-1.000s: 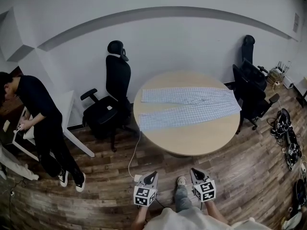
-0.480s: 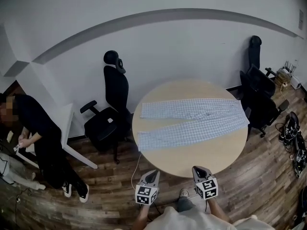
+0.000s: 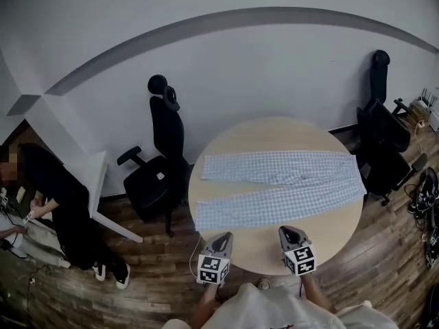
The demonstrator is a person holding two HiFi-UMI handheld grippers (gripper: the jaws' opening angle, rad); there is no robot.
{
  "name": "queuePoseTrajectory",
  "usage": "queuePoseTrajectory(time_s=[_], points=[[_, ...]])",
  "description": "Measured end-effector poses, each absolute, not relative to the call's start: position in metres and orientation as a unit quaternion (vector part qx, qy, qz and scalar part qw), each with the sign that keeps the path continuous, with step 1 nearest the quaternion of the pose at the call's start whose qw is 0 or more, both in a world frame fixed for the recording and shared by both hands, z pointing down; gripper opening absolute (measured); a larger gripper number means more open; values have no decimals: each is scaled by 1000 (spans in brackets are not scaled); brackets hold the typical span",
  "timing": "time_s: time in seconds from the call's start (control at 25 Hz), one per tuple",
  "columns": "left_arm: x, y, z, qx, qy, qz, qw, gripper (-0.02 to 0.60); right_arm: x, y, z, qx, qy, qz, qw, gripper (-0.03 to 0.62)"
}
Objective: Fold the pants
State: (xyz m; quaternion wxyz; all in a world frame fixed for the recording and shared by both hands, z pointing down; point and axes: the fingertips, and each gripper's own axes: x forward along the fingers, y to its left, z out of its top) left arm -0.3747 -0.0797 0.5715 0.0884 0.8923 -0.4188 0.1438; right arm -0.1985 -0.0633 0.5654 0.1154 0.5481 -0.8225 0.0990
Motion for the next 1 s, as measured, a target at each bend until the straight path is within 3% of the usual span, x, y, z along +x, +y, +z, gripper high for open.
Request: queuePoseTrajectory(time_s=[1.0], points=[[-385, -109, 615, 879, -418, 189, 131, 38, -202, -88, 617, 532, -818, 164, 140, 29]])
